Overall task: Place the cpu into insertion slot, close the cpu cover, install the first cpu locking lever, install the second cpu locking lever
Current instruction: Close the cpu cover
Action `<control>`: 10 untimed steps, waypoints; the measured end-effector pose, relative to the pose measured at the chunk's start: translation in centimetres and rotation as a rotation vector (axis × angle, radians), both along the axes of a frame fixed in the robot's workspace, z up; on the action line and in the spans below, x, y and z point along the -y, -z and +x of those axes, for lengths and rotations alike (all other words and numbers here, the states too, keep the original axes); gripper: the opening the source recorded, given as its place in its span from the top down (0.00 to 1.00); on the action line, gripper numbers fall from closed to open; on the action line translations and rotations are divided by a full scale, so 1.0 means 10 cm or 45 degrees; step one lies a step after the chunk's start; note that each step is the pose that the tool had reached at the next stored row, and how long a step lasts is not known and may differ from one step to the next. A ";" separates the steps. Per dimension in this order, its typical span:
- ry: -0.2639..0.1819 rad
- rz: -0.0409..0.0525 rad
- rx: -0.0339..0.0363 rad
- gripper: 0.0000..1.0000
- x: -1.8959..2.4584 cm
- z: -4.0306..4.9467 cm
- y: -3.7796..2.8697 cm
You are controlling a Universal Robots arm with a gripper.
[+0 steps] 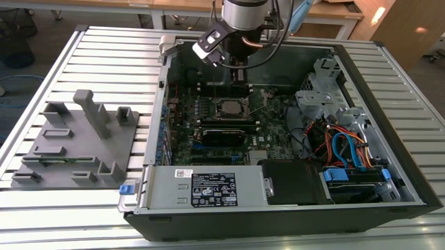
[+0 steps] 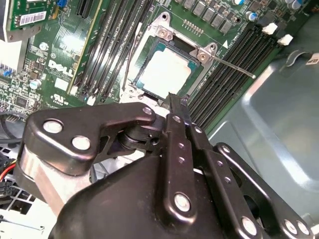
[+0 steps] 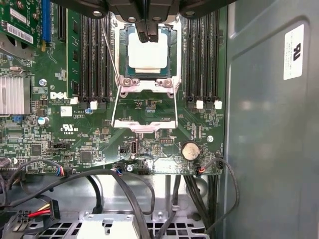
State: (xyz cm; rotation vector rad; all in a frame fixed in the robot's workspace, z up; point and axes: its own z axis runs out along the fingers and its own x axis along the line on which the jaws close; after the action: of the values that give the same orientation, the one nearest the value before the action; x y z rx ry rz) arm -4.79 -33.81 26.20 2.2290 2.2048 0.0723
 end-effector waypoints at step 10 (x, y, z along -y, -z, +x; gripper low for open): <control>0.000 0.000 0.0000 0.90 0.000 0.001 -0.028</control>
State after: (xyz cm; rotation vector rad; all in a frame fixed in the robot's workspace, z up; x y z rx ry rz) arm -4.78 -33.81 26.47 2.2289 2.2050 0.0725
